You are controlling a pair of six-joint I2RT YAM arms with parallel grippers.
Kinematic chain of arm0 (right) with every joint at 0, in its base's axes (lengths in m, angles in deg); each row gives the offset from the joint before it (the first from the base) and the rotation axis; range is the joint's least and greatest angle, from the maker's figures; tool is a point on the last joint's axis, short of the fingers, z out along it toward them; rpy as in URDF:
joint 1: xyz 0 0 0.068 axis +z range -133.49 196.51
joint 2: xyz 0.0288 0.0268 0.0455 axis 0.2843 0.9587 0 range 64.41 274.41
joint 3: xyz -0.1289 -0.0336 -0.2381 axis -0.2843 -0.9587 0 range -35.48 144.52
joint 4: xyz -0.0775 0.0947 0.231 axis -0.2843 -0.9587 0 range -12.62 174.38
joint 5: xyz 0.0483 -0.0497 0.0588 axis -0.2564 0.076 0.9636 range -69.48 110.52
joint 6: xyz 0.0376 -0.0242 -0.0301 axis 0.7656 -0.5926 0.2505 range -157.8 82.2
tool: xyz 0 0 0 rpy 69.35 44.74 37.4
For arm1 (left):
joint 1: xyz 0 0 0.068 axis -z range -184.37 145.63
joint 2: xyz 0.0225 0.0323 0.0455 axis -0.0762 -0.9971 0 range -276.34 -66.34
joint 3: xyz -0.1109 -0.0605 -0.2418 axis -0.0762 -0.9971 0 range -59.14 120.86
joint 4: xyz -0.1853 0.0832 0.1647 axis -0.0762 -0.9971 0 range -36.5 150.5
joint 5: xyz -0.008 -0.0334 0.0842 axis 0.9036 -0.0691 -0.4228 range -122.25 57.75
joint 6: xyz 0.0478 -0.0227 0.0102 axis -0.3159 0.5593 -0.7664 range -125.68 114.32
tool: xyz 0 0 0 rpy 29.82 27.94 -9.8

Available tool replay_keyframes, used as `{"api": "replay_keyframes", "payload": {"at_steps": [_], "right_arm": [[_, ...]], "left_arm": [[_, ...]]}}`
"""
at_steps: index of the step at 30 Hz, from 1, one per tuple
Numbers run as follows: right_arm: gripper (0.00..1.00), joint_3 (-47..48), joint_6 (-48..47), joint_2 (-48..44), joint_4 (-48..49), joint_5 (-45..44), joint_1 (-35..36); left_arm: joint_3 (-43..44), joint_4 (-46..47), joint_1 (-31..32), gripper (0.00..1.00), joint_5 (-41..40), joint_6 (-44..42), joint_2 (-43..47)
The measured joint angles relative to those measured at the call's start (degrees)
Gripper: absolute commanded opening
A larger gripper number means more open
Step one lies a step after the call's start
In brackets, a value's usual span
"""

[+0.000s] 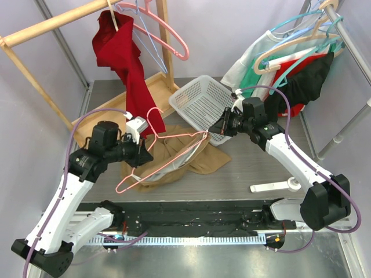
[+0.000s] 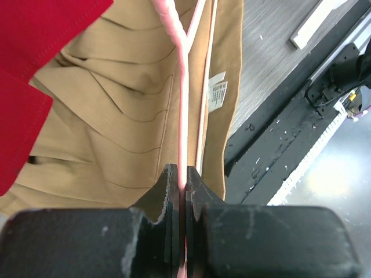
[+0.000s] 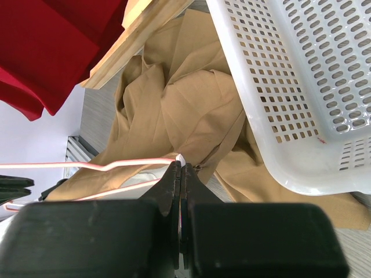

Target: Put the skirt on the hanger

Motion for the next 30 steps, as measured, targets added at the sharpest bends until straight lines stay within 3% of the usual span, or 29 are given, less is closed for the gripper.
{"api": "replay_keyframes", "payload": {"at_steps": [30], "right_arm": [[0.01,0.63,0.85,0.98,-0.92,4.04,-0.33]], "left_arm": [[-1.27,2.21,0.0,0.0,1.9,0.55,-0.85]]}}
